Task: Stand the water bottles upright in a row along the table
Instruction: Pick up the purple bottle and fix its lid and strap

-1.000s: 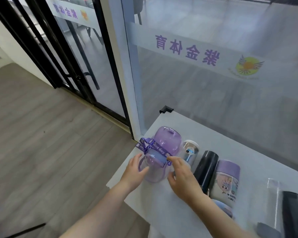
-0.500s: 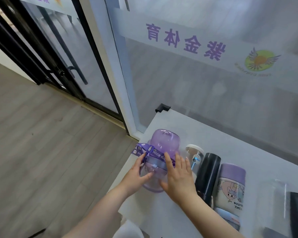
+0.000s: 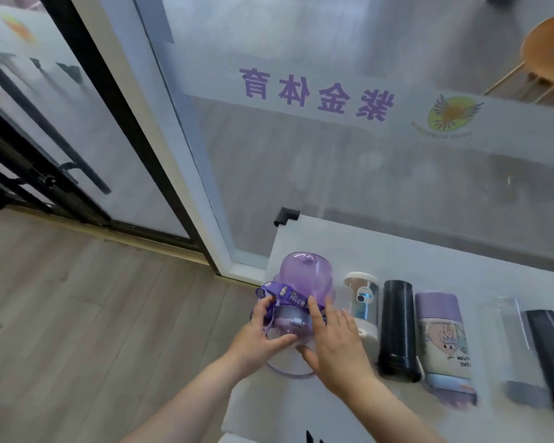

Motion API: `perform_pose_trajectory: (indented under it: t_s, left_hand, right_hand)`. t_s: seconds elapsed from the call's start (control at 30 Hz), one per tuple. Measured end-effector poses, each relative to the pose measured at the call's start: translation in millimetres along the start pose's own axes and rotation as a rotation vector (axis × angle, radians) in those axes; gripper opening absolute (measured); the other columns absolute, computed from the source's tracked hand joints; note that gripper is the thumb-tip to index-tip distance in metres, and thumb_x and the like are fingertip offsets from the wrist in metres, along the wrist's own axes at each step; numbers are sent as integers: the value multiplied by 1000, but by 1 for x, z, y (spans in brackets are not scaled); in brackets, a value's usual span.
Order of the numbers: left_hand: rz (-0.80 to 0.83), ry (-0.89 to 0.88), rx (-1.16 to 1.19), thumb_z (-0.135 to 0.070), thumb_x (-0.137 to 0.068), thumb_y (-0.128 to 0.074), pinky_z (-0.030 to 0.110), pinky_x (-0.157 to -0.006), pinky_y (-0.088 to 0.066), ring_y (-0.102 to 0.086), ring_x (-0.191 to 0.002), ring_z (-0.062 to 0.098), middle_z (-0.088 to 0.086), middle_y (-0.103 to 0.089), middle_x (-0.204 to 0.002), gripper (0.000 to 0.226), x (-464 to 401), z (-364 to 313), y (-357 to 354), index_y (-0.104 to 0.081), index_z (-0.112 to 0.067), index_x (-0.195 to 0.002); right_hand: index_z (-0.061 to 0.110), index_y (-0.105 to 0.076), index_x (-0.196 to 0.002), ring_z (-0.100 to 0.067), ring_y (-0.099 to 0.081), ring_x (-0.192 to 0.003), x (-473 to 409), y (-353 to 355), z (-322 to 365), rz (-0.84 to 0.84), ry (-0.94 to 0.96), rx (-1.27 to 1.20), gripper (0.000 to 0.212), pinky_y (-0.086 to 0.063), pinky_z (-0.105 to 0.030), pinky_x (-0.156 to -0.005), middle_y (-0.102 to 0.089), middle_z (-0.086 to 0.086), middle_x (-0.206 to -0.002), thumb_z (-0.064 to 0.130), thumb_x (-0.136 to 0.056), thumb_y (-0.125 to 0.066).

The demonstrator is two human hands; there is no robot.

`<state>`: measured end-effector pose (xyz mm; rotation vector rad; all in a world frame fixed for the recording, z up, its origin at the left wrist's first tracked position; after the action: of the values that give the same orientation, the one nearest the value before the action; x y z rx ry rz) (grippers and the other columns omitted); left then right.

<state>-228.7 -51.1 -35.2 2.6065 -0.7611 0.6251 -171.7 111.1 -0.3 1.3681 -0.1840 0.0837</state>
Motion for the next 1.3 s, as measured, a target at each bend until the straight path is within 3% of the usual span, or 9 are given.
perform_pose_trajectory:
  t_s: [0.2,0.37,0.5,0.73,0.8,0.9,1.0,1.17,1.3]
  left_hand:
    - [115,-104,59,-48,-72,-73,30,-100,-47,-62,-107,0,-16,-62,-123,74,-2,-19,31,-32,-53,-133]
    - [172,-156,154,-33,-81,-66,41,-95,-51,-67,-96,20,-1,-68,-108,70,-12,-34,47,-31,-55,-138]
    - [196,-194,141,-33,-85,-59,35,-94,-49,-67,-94,21,-3,-67,-90,67,-15,-53,58,-30,-44,-144]
    - [235,-247,80,-2,-70,-33,24,-84,-49,-66,-100,23,10,-69,-109,64,-27,-69,68,-59,-28,-123]
    - [217,-286,36,4,-74,-37,22,-82,-49,-67,-99,23,8,-69,-109,63,-30,-70,68,-57,-27,-124]
    - [194,-314,-9,-7,-92,-54,23,-81,-50,-66,-94,13,0,-69,-106,41,-31,-74,69,-57,-31,-126]
    - [152,-334,-43,-24,-95,-56,22,-77,-48,-61,-86,7,-5,-65,-104,29,-33,-79,73,-59,-41,-118]
    - [156,-304,0,-34,-94,-53,16,-91,-45,-53,-113,-1,-2,-50,-127,29,-35,-78,69,-58,-34,-122]
    - [167,-221,114,-51,-87,-51,44,-100,-48,-55,-120,17,-3,-56,-130,39,-39,-69,56,-56,-37,-124]
  right_hand:
    - [25,-24,-151,-13,-32,-137,-1,29,10,-17,-105,-395,76,-25,-23,-110,-33,4,-151,54,-88,-55]
    - [31,-40,-139,-4,-51,-114,-13,49,13,-116,-233,-700,63,-50,-28,-96,-47,10,-130,51,-85,-63]
    - [26,-52,-117,-2,-57,-97,-28,70,7,-182,-390,-825,40,-46,-13,-75,-59,8,-109,40,-84,-70]
    - [15,-66,-97,-18,-62,-88,-46,70,-10,-179,-703,-1090,20,-53,-32,-76,-67,-1,-93,32,-94,-55]
    - [16,-69,-92,-19,-61,-87,-48,68,-14,-202,-680,-1091,24,-55,-26,-70,-66,-1,-92,15,-96,-45]
    - [6,-67,-102,-18,-66,-88,-40,66,-16,-231,-706,-1273,34,-55,-18,-65,-70,-9,-98,-3,-94,-35]
    - [13,-66,-108,-8,-68,-95,-32,54,-16,-163,-612,-1285,33,-52,-15,-73,-72,-4,-105,-7,-90,-47]
    - [25,-63,-114,-9,-64,-108,-21,41,-8,-202,-504,-1331,36,-52,-20,-83,-69,5,-114,-2,-92,-55]
    - [31,-50,-132,-8,-54,-122,-14,37,2,-202,-362,-1223,69,-45,-24,-100,-53,8,-138,-12,-78,-45]
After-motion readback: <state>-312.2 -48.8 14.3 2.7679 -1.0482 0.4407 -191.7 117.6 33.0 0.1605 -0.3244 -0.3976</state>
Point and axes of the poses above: each hand's wrist, its own x-axis away from the middle knuckle, its own y-axis out of the back of the hand, z = x × y, the point moved 4 cm from there along -x, towards the middle knuckle
